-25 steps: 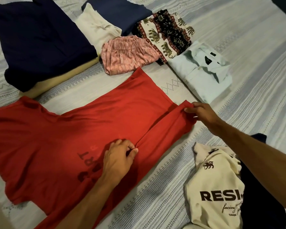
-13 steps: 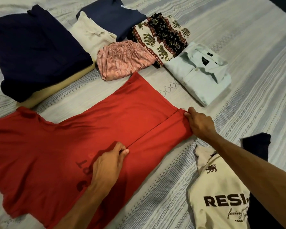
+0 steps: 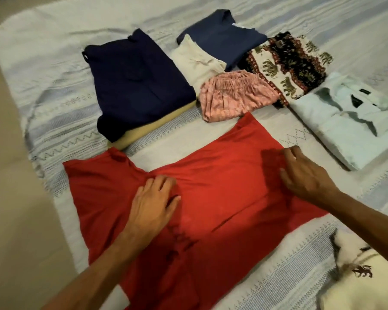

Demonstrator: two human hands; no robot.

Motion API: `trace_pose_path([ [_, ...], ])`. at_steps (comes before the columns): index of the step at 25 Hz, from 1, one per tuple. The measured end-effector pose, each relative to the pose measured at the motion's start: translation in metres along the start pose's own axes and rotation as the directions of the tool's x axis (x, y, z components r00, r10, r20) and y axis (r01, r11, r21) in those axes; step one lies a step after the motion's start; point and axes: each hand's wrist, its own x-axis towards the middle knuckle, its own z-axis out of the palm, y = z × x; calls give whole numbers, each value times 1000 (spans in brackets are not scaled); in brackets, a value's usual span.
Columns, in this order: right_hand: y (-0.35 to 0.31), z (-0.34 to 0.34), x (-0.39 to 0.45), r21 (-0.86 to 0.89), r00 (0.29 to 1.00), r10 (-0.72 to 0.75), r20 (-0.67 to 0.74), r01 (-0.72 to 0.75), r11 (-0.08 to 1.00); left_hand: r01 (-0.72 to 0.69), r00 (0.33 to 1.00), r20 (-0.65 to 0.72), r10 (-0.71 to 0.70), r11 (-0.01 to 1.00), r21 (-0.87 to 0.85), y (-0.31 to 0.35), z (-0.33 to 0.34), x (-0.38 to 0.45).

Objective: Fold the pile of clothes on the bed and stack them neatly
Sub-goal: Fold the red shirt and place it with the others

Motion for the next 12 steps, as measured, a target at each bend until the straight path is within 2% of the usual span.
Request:
trace_pose_path([
  [3, -39, 7, 63, -60, 996, -68, 55, 72, 996, 0, 995, 99, -10, 995, 96, -49, -17, 41],
  [7, -57, -1, 137, -217, 981, -182, 72, 193, 957, -21, 987, 158, 6, 996, 92, -65, -27, 69],
  [10, -56, -8, 168, -355, 939, -309, 152, 344, 869, -41, 916, 398, 49, 999, -28, -73, -37, 93],
  [12, -48, -17, 182, -455, 907, -363, 216, 422, 784, -79, 861, 496, 110, 993, -83, -73, -41, 102],
])
